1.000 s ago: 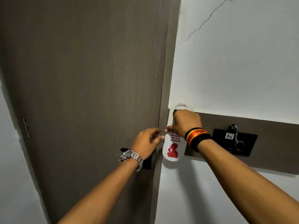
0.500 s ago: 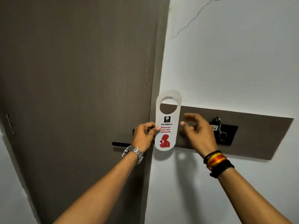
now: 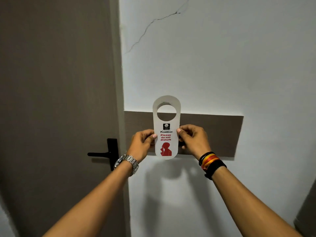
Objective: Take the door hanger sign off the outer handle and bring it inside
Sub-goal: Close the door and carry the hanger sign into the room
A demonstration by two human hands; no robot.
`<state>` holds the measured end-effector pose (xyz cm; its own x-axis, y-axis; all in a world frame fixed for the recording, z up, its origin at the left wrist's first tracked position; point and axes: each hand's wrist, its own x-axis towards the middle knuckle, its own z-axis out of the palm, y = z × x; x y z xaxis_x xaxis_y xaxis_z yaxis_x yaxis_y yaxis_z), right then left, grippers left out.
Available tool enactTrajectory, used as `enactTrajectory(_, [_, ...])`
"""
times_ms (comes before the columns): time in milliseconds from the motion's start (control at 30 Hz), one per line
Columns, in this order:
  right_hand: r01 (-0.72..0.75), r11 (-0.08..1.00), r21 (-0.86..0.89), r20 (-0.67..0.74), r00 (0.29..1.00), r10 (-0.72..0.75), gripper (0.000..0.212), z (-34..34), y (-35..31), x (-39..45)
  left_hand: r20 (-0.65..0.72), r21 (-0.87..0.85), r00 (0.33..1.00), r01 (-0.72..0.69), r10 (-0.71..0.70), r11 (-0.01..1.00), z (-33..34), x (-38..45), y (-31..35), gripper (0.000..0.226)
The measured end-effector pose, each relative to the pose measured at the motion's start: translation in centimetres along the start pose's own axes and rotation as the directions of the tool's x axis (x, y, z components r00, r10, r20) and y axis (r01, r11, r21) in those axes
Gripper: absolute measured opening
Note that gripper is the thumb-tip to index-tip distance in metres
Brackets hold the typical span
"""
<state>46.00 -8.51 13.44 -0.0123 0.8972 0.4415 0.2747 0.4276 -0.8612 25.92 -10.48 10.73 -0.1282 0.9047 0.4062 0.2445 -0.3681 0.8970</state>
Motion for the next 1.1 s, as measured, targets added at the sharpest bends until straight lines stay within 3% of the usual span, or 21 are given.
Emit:
enactTrajectory(333, [-0.049,0.999,-0.007,-0.029,0.998,0.049,0.014,-19.4,8.1,-1.1,-0.019,-0.053,0.997,0.067,-0.068,0.996,20.8,-3.3,4.0,0.016])
enactTrajectory(533, [-0.21,0.977,-0.028,-0.104,0.973,0.206,0.013,-31.9,17.9,-4.3,0.12,-0.039,0.982,0.152,-0.147,0.988,36.4,-6.1,0.8,0.021])
enactTrajectory(767, [-0.475,0.874,0.102,-0.248,0.839,0.484,0.013,-42.8,30.8,-10.4,0.316,0.044,0.911,0.266,-0.266,0.963,52.5,-11.0,-4.6,0.024])
enactTrajectory(933, [-0.578,0.809,0.106,-0.357,0.738,0.574,0.015,-48.6,37.4,-14.7,0.475,0.162,0.826,0.255,-0.302,0.953,61.6,-15.3,-6.5,0.038])
enactTrajectory(1100, [-0.647,0.756,0.099,-0.451,0.648,0.614,0.014,-52.0,42.4,-16.3,0.525,0.158,0.779,0.307,-0.343,0.938,67.7,-17.7,-7.5,0.051])
